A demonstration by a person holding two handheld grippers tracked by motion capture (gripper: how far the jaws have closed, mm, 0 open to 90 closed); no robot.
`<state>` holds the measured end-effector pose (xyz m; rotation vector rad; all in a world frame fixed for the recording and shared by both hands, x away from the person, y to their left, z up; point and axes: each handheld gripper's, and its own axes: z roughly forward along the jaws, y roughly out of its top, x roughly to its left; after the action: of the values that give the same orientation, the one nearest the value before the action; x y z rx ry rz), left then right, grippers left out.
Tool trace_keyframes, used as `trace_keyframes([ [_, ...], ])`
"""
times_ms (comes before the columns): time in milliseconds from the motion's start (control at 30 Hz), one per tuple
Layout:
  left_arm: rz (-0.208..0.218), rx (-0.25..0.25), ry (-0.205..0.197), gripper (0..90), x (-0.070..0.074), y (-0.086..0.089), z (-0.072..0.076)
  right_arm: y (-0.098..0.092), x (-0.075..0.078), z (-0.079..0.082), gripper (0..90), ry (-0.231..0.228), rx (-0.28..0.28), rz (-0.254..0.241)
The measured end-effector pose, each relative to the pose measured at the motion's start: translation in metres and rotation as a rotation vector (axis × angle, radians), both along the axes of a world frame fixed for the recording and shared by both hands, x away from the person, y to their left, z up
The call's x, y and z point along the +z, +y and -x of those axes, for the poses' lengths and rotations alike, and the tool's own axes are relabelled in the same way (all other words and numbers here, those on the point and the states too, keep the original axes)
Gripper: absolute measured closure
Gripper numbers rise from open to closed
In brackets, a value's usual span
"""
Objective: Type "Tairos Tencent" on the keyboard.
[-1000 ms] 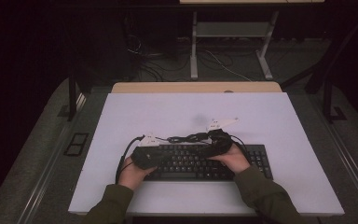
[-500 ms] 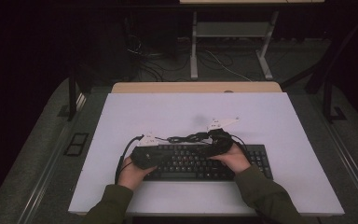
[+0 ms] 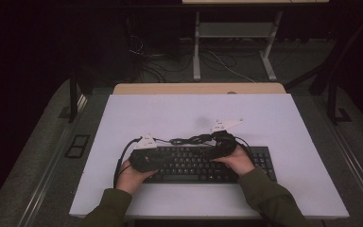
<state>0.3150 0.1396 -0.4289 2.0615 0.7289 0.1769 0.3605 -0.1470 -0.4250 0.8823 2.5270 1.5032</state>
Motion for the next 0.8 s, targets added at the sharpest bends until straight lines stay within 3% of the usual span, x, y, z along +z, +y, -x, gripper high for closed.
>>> trace_keyframes([
  [267, 0.004, 0.007, -0.015, 56.7, 0.002, 0.007, 0.005, -0.002, 0.002, 0.002, 35.2, 0.009, 0.017, 0.004],
  [800, 0.004, 0.030, -0.043, 30.5, 0.000, 0.019, 0.007, -0.003, 0.002, 0.008, 72.1, 0.023, 0.064, 0.024],
])
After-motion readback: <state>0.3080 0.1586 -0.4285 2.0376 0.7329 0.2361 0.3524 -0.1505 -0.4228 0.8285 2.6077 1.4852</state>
